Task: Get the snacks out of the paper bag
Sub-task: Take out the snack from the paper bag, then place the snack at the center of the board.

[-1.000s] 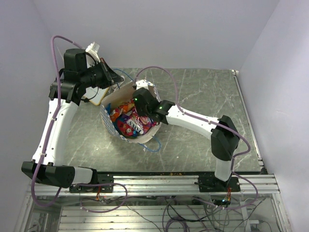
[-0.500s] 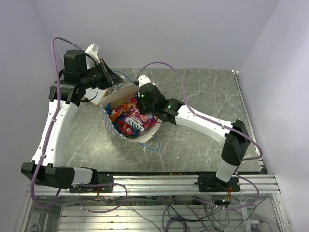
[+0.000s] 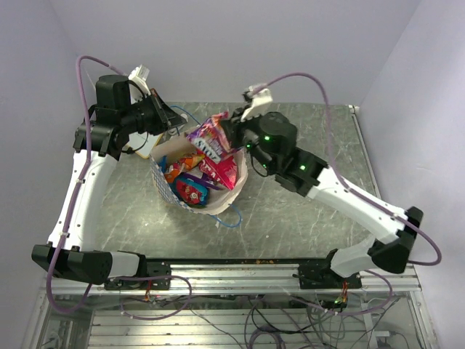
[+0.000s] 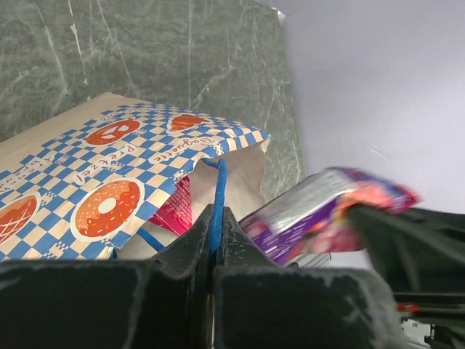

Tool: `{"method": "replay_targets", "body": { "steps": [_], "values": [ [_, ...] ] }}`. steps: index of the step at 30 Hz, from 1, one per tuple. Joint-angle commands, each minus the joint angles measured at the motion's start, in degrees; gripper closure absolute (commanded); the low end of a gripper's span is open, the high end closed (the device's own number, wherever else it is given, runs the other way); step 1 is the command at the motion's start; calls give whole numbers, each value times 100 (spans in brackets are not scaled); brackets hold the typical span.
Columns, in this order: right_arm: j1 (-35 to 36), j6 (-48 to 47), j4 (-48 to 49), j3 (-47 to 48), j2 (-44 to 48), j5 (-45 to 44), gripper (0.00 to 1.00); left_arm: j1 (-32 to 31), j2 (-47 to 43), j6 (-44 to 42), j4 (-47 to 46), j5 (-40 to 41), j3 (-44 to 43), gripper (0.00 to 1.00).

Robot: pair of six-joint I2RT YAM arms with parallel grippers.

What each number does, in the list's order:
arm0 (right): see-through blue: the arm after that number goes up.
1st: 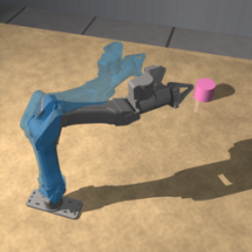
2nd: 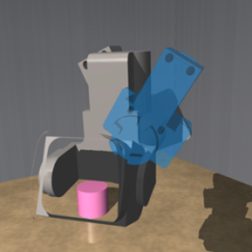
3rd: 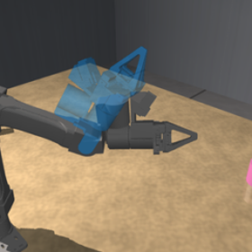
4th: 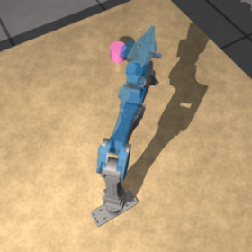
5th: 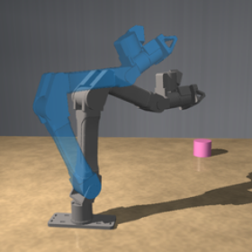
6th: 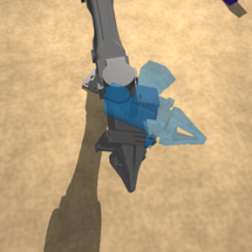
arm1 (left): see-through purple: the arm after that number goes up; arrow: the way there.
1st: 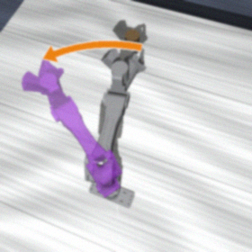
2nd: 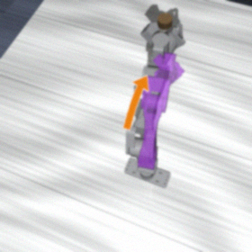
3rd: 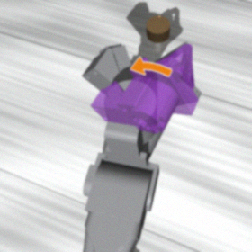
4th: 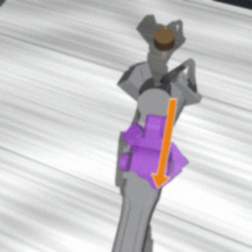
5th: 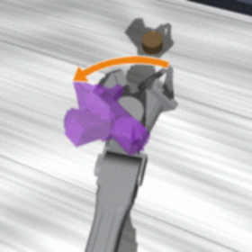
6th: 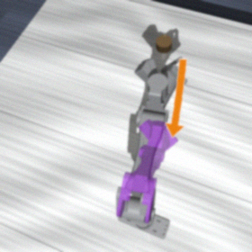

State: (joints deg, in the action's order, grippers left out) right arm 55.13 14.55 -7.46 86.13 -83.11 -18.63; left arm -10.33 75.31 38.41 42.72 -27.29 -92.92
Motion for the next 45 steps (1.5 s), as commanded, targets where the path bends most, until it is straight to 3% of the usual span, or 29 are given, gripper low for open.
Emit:
{"method": "replay_targets", "body": {
  "steps": [1, 5, 10, 15, 20, 26, 34, 43, 45],
  "values": [
    [-20, -569, 1314, -355, 687, -1873, 100, 22, -249, 96, -190, -123, -18, 93],
    [-241, -994, 1846, -743, 977, -3504, 100, 23, -249, 95, -194, -129, -23, 93],
    [-1381, 743, 100, -916, 1162, -3898, 100, 27, -227, 70, -155, -135, -89, 93],
    [-2939, 2504, -939, -1784, 1611, -2631, 100, 27, -227, 66, -124, -131, -104, 93],
    [-4113, 2924, -959, -2664, 1477, -1032, 100, 27, -223, 83, -162, -185, -77, 93],
    [-5040, 2752, -66, -3171, 584, 525, 100, 26, -210, 52, -100, -192, -112, 93],
    [-5434, 2929, 754, -1963, -1148, 1343, 100, 28, -227, 52, -83, -226, -54, 93],
    [-5828, 2938, 422, 71, -3375, 2292, 100, 30, -188, 13, -40, -222, -85, 93],
    [-5988, 2723, 206, 444, -3796, 2553, 77, 30, -168, 2, -21, -239, -100, 93]
  ]
}}
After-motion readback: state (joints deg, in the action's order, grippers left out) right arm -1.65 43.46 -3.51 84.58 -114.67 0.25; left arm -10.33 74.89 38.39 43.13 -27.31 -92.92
